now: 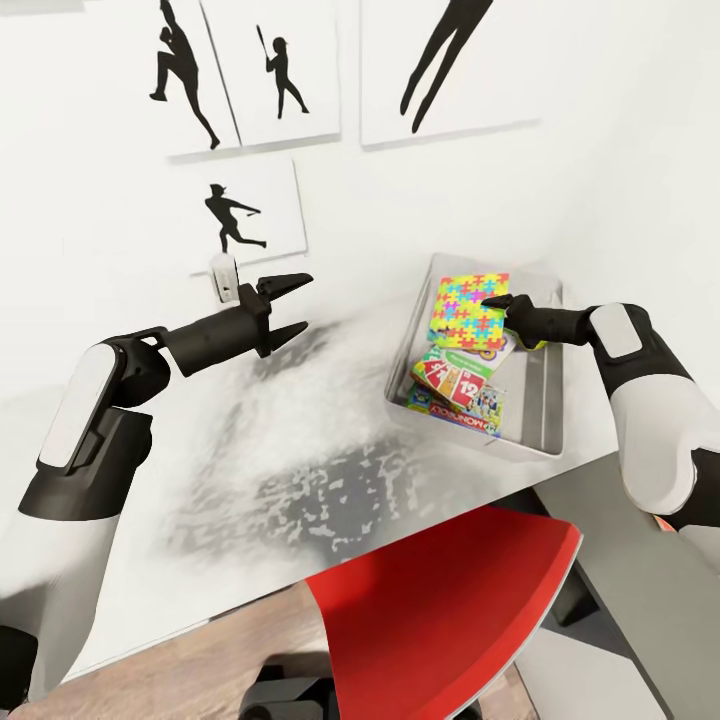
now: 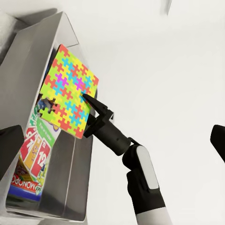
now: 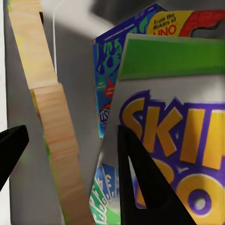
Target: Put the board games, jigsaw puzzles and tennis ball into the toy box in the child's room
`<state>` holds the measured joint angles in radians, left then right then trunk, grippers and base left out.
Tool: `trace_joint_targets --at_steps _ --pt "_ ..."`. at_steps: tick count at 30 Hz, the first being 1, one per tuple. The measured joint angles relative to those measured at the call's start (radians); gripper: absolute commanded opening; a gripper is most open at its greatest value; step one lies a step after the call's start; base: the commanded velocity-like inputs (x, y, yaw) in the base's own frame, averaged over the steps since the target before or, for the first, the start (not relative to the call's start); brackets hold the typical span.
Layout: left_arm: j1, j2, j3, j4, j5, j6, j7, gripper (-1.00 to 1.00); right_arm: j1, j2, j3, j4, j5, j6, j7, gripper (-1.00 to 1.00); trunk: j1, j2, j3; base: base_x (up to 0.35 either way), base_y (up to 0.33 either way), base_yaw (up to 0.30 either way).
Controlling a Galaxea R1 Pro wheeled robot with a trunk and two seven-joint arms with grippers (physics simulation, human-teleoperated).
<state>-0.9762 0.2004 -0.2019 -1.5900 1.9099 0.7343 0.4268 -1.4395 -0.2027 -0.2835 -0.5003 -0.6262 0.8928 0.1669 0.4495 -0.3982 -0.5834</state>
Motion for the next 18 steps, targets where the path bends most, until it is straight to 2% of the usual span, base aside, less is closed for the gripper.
trace_joint_targets --at_steps 10,18 --pt "0.000 0.000 0.000 0.000 0.000 0.000 0.000 1.00 0.000 0.000 0.000 0.000 0.000 0.000 0.000 -1.00 0.000 0.000 -0.015 0.000 0.000 0.000" --pt "0.000 0.001 0.000 0.000 0.000 0.000 0.000 1.00 -0.001 0.000 -0.003 -0.001 -0.022 -0.002 0.000 -1.00 0.000 -0.001 -0.024 0.000 0.000 0.000"
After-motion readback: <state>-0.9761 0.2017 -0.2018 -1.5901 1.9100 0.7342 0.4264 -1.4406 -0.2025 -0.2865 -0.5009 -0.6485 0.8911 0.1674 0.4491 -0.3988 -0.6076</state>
